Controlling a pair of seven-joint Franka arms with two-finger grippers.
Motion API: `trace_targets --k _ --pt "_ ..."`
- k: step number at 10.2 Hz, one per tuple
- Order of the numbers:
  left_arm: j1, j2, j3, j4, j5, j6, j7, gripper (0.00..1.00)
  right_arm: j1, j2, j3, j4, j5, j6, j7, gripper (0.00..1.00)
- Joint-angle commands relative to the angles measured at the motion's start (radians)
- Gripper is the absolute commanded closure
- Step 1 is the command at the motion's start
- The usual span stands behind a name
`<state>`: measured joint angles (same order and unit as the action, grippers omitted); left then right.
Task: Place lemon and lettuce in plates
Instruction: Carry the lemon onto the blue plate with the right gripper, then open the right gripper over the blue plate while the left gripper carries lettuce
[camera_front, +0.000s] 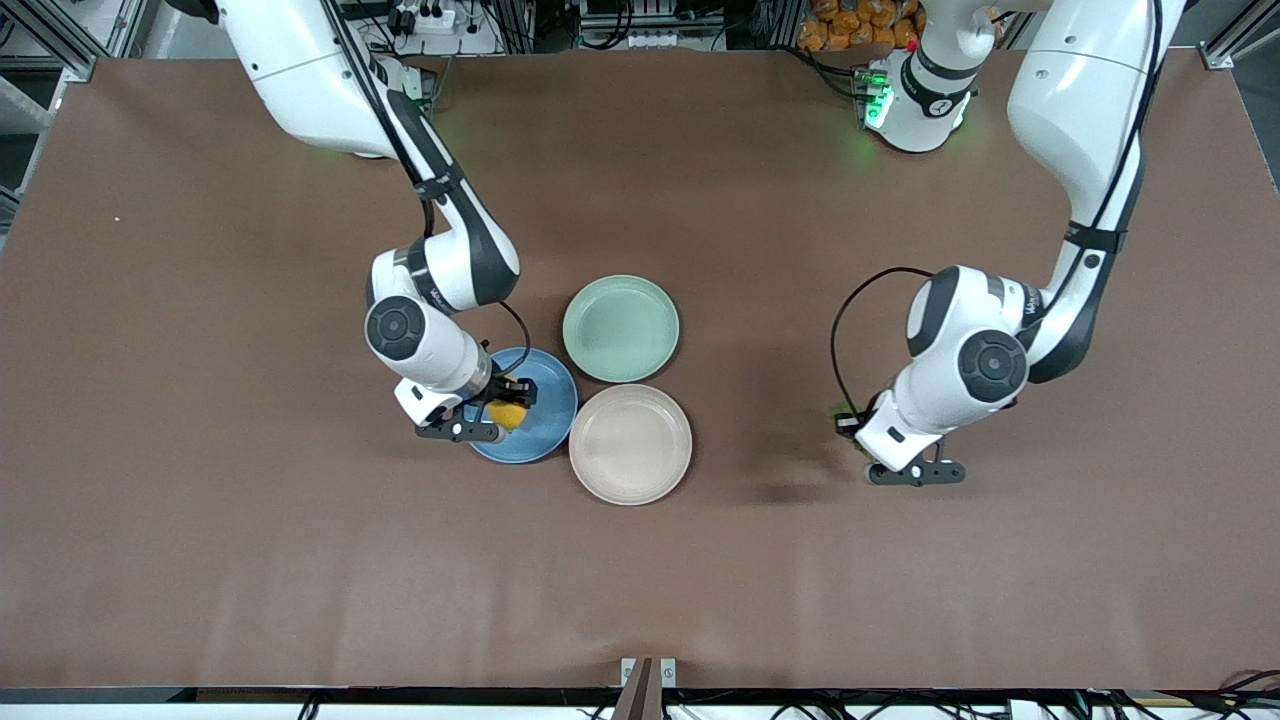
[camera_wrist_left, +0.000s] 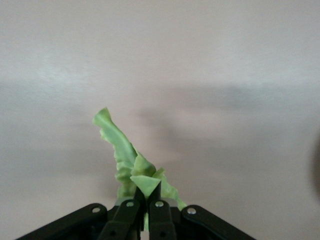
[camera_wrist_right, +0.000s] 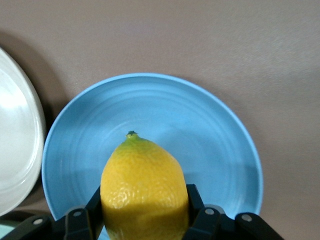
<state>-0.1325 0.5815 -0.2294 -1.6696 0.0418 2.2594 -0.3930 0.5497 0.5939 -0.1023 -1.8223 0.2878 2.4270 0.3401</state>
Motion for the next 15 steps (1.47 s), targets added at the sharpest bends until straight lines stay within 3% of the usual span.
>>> trace_targets --k 1,3,4,5,6,7,11,15 --pt "-0.031 0.003 -0.027 0.043 -0.013 -0.003 -0.117 1.0 0.018 0.032 -0.008 0.026 0.014 0.02 0.016 0.98" --pt "-0.085 0.017 -0.027 0.074 -0.016 0.006 -0.199 1.0 0.024 0.046 -0.007 0.026 0.014 0.033 0.016 0.91" --pt "-0.094 0.044 -0.028 0.114 -0.022 0.009 -0.229 1.0 0.024 0.047 -0.007 0.026 0.014 0.033 0.016 0.68" --pt "-0.132 0.07 -0.028 0.152 -0.037 0.012 -0.26 1.0 0.023 0.047 -0.007 0.026 0.014 0.033 0.016 0.27" --pt "-0.16 0.087 -0.028 0.166 -0.037 0.06 -0.308 1.0 0.021 0.047 -0.007 0.028 0.014 0.033 0.016 0.18" --pt "-0.191 0.102 -0.025 0.165 -0.034 0.133 -0.355 1.0 0.021 0.047 -0.007 0.028 0.013 0.033 0.016 0.0" --pt "-0.298 0.178 -0.015 0.165 -0.023 0.394 -0.492 1.0 0.016 0.02 -0.007 0.081 0.013 -0.008 0.01 0.0" --pt "-0.375 0.231 0.013 0.165 -0.025 0.578 -0.495 1.0 -0.032 -0.029 -0.02 0.191 0.011 -0.24 0.001 0.0"
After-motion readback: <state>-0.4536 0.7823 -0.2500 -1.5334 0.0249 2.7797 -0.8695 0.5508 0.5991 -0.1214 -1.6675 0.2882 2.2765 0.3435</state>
